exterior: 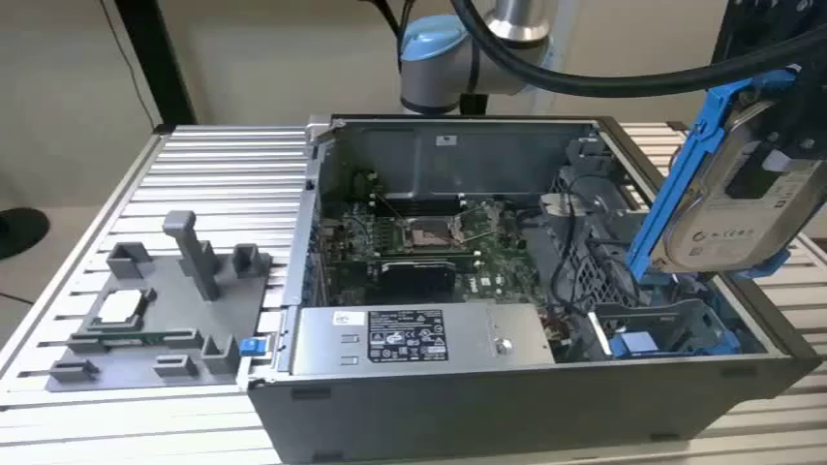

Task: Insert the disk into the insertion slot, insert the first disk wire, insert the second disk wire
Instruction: 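Insert the disk into the insertion slot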

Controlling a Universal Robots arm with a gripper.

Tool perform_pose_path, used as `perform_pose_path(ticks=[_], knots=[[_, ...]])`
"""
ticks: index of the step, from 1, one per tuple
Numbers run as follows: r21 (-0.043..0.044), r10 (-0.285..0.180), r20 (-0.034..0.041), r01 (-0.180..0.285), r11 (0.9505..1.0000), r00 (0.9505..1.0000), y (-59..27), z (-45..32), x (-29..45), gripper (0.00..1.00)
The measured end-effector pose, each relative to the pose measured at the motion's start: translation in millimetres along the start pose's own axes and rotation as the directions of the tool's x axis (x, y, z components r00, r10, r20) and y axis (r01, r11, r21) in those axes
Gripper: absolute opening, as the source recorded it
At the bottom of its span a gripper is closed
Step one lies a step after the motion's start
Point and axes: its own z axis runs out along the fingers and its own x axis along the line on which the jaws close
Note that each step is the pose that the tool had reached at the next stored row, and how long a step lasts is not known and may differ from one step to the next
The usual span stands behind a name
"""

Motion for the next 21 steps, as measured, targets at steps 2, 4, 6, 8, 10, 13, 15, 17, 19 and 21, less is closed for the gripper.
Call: perform_pose_path(ticks=[2,4,6,8,10,13,15,17,19,21], knots=[[0.0,0.0,0.0,0.0,1.0,1.0,0.0,0.0,0.0,0.0],[0.0,0.0,0.0,0.0,1.0,1.0,0.0,0.0,0.0,0.0],[0.0,0.0,0.0,0.0,1.0,1.0,0.0,0.0,0.0,0.0],[0.0,0.0,-0.0001,0.0,1.0,1.0,0.0,0.2,0.0,0.0],[-0.0008,0.0,0.0,0.0,1.0,1.0,-0.1,1.1,0.0,0.0],[-0.0034,0.0,-0.0002,0.0,1.0,1.0,-0.4,3.1,0.0,0.0],[-0.0057,0.0,-0.0002,0.0,1.0,1.0,-0.5,5.0,-0.1,0.0],[-0.0084,0.0,-0.0001,0.0,1.0,1.0,-0.8,7.3,-0.1,0.0],[-0.0109,0.0,-0.0002,0.0,0.9999,1.0,-0.9,9.7,-0.1,0.0],[-0.0128,0.0,-0.0003,0.0,0.9999,1.0,-1.1,11.8,0.0,0.0]])
